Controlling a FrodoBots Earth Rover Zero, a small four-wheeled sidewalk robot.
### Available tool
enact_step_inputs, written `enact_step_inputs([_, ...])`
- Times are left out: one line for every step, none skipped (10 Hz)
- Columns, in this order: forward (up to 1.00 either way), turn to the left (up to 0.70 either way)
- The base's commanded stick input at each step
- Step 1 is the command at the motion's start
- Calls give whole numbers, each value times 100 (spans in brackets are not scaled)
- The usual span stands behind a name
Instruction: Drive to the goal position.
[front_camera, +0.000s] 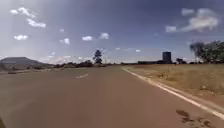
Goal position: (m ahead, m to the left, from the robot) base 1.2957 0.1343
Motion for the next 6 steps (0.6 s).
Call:
enact_step_inputs([85, 0])
enact_step_inputs([85, 0])
enact_step_inputs([85, 0])
enact_step_inputs([85, 0])
enact_step_inputs([85, 0])
enact_step_inputs([85, 0])
